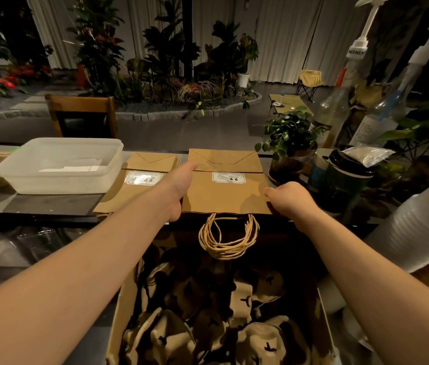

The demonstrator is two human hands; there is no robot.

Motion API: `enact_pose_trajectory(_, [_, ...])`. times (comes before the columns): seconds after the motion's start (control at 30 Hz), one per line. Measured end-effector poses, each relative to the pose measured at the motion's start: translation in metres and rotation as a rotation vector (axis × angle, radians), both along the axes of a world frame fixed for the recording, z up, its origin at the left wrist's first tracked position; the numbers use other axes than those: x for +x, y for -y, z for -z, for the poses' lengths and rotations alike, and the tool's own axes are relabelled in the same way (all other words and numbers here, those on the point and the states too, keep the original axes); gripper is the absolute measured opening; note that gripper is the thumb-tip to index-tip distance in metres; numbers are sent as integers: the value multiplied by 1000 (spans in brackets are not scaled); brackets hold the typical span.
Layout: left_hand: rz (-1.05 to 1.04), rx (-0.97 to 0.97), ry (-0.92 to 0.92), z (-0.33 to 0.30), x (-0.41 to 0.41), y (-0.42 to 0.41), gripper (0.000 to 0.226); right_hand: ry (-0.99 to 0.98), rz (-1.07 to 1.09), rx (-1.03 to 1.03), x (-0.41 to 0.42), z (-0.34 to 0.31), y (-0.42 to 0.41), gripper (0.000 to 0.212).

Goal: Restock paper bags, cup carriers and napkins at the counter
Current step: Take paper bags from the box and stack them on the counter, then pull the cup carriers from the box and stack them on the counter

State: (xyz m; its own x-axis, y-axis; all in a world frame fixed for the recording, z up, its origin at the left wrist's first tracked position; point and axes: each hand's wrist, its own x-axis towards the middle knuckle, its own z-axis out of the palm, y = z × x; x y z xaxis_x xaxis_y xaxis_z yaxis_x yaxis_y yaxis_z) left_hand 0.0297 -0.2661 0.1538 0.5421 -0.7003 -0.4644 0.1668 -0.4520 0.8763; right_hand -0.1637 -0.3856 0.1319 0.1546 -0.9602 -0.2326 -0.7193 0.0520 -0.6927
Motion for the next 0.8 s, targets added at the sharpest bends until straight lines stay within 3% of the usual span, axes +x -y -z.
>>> enact_pose_trajectory(0.07, [2,-5,24,0,-4,-5,38,14,9,0,-2,3,-2,29])
enact_pose_trajectory(0.17, [22,-28,50,7,-6,-11,66,-16,8,-48,-3,7,-5,35])
enact_pose_trajectory(0.27, [24,-54,66,9,-11,-19,70,-14,49,-94,-5,9,-12,33])
enact_pose_trajectory(0.37, [66,-97,130,10,-18,-30,77,85,118,-122,-9,12,-23,48])
enact_pose_trajectory(0.6, [10,-332,532,10,-41,-68,57,362,127,-366,-28,19,-64,34])
enact_pose_trajectory(0.8, [55,-433,531,23,-55,-112,34,485,-6,-408,-43,30,-107,21])
